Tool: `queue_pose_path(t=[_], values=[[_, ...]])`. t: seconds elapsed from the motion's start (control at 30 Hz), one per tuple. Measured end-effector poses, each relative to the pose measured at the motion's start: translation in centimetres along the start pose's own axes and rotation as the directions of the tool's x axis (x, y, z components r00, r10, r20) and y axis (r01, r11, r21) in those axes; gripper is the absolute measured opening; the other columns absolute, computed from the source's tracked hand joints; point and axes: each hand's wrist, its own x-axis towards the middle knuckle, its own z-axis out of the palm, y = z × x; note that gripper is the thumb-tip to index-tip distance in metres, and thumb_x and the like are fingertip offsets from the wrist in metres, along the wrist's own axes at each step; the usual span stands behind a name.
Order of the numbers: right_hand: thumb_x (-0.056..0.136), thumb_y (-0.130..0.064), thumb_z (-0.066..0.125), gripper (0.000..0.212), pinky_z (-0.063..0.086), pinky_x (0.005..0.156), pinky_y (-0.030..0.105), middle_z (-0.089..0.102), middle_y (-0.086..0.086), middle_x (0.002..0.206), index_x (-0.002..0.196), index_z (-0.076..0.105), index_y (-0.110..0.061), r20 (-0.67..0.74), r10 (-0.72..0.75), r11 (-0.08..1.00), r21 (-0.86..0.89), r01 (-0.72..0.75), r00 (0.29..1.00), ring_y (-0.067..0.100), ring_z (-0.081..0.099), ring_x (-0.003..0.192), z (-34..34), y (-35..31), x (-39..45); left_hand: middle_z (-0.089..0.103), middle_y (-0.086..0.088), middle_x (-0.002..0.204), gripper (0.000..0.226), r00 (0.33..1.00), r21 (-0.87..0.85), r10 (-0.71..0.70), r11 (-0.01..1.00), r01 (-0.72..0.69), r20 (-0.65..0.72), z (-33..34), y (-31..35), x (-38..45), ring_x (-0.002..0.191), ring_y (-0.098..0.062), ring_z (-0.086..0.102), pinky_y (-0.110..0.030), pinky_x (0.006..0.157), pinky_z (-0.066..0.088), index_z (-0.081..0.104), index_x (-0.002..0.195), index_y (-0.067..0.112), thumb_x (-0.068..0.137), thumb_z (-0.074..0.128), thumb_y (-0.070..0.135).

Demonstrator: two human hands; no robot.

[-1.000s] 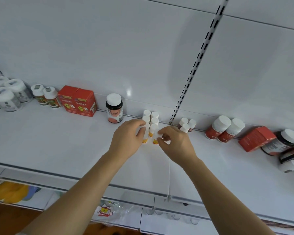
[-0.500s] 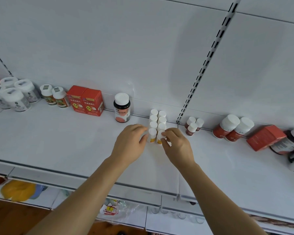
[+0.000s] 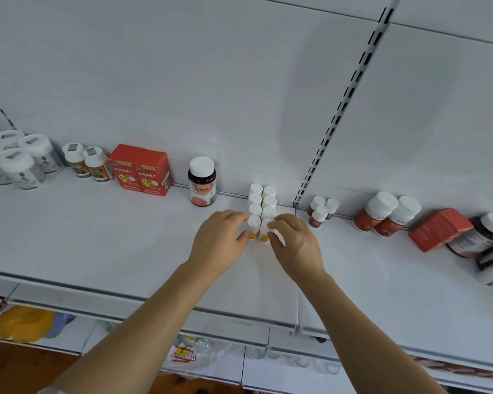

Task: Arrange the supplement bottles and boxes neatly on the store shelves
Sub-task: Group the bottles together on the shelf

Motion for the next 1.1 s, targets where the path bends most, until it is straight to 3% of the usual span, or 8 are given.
queue_pose_path(t=[0.17,0.27,0.6,0.97,1.1], values=[[0.078,-0.001,0.077,0.022,0.053,0.055,0.04,0.068,0.004,0.099,0.096,0.074,-0.013,-0.013,-0.029,1.0,-0.012,0.029,0.999,0.032,0.062,0.081,-0.2,0.2,0.1,0.069,-0.002,0.089,0.029,0.997,0.137,0.065,0.989,-0.059,-0.036,1.0,0.3,0.7,0.078,-0.026,0.063,-0.034,0.058,0.049,0.072,0.099,0.015,0.084,0.075,0.04],[0.077,0.0,0.077,0.022,0.053,0.054,0.04,0.068,0.005,0.096,0.095,0.074,-0.012,-0.015,-0.037,0.999,-0.014,0.037,0.999,0.033,0.062,0.079,-0.2,0.2,0.1,0.067,-0.003,0.08,0.025,0.994,0.189,0.102,0.978,-0.093,-0.043,1.6,0.3,1.1,0.07,-0.027,0.061,-0.035,0.051,0.048,0.071,0.089,0.013,0.082,0.077,0.037],[0.077,0.0,0.078,0.02,0.051,0.052,0.037,0.068,0.004,0.093,0.093,0.075,-0.012,-0.037,-0.03,1.0,-0.005,0.03,0.999,0.031,0.059,0.076,-0.1,0.1,0.0,0.068,0.0,0.082,0.023,0.983,0.178,0.164,0.973,-0.146,-0.087,2.7,-0.8,1.6,0.072,-0.025,0.062,-0.033,0.049,0.047,0.067,0.086,0.015,0.083,0.077,0.035],[0.079,0.0,0.076,0.017,0.053,0.056,0.038,0.069,0.004,0.094,0.092,0.075,-0.011,-0.037,-0.021,1.0,-0.013,0.021,0.999,0.033,0.06,0.078,0.0,0.2,0.0,0.072,-0.002,0.088,0.012,0.982,0.072,0.167,0.984,-0.161,-0.088,2.5,-1.5,1.6,0.082,-0.027,0.065,-0.033,0.057,0.048,0.068,0.094,0.013,0.087,0.074,0.022],[0.079,-0.001,0.075,0.017,0.053,0.056,0.04,0.069,0.004,0.095,0.093,0.074,-0.011,-0.028,-0.016,1.0,-0.022,0.016,0.999,0.033,0.06,0.08,0.1,0.2,0.0,0.073,-0.002,0.099,0.015,0.986,0.049,0.155,0.987,-0.153,-0.053,2.4,-1.4,1.6,0.091,-0.027,0.065,-0.035,0.063,0.05,0.068,0.101,0.013,0.09,0.07,0.023]])
